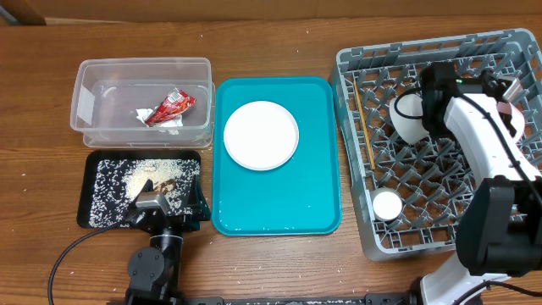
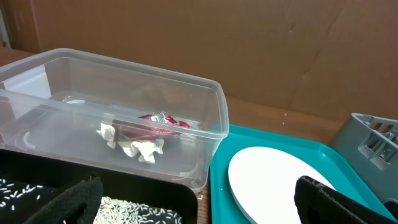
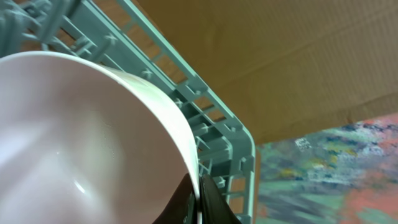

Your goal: Sort waste into correct bins and load items into the dishwasher

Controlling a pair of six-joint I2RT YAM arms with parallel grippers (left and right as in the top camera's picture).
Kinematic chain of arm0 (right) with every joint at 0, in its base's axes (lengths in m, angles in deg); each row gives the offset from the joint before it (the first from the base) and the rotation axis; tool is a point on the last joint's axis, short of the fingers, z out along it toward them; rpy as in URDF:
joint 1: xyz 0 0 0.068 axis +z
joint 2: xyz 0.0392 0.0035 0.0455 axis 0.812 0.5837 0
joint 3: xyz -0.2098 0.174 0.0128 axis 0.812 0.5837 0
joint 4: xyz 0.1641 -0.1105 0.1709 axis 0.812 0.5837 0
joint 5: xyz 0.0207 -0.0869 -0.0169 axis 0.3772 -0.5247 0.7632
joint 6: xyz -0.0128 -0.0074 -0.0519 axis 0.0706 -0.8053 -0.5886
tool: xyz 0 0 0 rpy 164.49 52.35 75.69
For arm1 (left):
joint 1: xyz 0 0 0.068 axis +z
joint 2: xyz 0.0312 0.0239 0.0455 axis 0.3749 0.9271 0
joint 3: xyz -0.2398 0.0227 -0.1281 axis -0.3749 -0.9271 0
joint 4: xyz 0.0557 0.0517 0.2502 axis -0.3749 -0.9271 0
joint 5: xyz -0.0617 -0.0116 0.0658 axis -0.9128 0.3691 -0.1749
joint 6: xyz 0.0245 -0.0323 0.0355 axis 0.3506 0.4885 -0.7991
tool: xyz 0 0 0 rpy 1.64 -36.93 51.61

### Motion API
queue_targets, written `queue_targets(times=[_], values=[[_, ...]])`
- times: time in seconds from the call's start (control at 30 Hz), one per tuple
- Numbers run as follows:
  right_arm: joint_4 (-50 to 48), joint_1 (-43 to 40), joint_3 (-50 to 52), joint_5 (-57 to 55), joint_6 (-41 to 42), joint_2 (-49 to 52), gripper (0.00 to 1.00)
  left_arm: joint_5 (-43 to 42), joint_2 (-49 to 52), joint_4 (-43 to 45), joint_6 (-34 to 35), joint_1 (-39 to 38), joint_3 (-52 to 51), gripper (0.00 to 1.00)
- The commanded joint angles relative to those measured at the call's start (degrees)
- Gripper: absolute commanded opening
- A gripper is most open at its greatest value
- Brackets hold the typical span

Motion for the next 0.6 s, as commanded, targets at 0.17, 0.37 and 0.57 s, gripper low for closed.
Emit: queue_targets(times=[0.17,0.37,0.57], values=[[-3.8,8.2,4.35,1.64,-0.11,0.7,0.04,0.79,-0.5,0.15,0.17,0.46,-0.24,1.0],[-5.86,9.31,7.28,-0.04,-2.97,1.77,0.04,0.79,-0.5,0.15,0.15,0.44,-0.24,1.0],[-5.2,10.86,6.56,-2.14,-2.97,1.75,0.05,0.79,-0.5,0.15,0.17,0.44,-0.24,1.0]])
